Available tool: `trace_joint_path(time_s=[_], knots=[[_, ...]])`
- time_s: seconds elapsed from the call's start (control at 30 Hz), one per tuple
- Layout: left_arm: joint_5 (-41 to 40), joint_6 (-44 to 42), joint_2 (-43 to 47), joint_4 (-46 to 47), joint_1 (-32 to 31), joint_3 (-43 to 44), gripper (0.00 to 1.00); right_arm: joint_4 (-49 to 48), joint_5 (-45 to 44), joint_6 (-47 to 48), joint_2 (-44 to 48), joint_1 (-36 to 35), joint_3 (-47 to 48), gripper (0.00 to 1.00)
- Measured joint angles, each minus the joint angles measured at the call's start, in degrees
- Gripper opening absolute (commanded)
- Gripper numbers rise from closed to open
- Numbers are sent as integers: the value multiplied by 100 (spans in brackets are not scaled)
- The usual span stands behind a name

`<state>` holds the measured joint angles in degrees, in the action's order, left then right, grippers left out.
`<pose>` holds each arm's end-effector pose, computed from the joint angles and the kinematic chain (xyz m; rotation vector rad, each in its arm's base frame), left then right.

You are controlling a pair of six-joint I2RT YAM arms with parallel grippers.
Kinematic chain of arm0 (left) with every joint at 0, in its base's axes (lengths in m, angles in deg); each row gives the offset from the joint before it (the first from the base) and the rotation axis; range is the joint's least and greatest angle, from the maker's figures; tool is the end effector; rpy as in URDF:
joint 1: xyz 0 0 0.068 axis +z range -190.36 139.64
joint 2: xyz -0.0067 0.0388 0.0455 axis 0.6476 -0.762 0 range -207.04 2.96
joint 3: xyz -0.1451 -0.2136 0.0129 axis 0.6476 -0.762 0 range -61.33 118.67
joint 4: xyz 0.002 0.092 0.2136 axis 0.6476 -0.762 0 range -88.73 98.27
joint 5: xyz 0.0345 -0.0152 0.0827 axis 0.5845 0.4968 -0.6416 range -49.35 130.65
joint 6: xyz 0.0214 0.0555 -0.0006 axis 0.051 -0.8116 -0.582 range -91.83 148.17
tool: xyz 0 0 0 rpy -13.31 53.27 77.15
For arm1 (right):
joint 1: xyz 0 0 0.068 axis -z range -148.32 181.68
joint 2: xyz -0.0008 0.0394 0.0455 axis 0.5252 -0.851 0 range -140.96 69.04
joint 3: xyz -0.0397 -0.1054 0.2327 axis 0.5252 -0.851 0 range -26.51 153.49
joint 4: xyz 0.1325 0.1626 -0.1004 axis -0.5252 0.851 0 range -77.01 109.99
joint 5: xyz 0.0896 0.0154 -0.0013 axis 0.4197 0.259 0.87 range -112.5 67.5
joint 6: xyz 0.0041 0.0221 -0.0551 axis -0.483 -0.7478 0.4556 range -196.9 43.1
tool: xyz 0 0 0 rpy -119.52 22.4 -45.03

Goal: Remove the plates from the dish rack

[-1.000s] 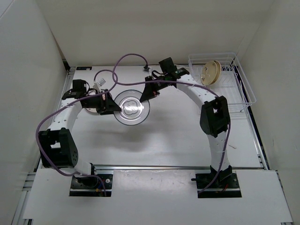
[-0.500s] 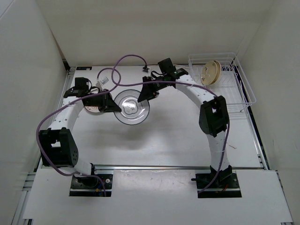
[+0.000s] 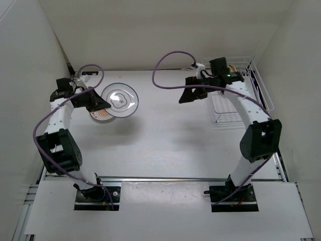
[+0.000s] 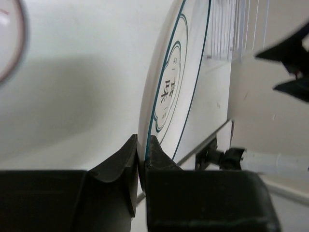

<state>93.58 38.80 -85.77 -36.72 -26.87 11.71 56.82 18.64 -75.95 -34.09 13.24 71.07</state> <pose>0.2860 0.0328 0.2751 -0.1938 2.3860 -1.1659 0.3371 0.1425 0.3140 -0.7219 2.2759 1.0103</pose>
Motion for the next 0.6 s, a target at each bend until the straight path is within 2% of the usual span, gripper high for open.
trace_joint_path(time_s=[0.13, 0.33, 0.6], knots=[[61, 149, -931, 177, 656, 758, 10, 37, -284, 138, 675, 649, -476, 99], [199, 254, -2236, 299, 1362, 1613, 10, 227, -380, 293, 1340, 1086, -1075, 99], [210, 236, -3407, 339, 1700, 2000, 10, 404, -485, 424, 1644, 1233, -1381, 99]])
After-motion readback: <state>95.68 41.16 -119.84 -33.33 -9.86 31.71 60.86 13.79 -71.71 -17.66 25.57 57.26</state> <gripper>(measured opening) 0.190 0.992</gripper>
